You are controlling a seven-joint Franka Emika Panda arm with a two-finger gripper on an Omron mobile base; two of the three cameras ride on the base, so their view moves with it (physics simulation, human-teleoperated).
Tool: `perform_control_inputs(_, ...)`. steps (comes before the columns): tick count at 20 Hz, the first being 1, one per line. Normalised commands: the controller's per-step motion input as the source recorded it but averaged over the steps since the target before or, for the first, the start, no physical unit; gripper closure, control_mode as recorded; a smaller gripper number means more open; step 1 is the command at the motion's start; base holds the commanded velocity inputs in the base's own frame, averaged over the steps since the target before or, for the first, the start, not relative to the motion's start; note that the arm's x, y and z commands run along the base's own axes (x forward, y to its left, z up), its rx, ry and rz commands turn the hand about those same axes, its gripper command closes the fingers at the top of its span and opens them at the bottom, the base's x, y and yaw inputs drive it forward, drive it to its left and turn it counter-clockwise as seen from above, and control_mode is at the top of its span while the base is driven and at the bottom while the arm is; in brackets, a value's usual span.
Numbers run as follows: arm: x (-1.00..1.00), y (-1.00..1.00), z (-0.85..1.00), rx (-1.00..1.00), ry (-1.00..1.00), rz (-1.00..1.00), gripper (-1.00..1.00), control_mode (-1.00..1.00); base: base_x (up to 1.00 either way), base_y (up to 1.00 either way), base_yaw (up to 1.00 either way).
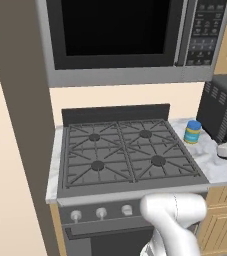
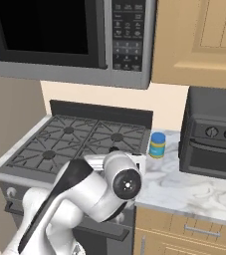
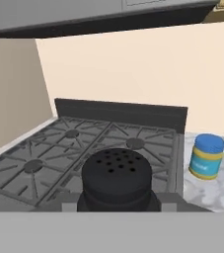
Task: Collect the paprika, mayonnaise, and shaker from the cabinet and place them next to the stove.
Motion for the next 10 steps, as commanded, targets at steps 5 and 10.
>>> perform_control_inputs(5, 0.40, -0.26, -0.44, -0.02, 0.01, 0.10, 1.00, -1.00, 0.00, 0.00, 0.00)
perform_control_inputs(10, 0.47, -0.32, -0.28, 0.00, 0.00, 0.13, 1.00, -1.00, 0.00, 0.00, 0.00)
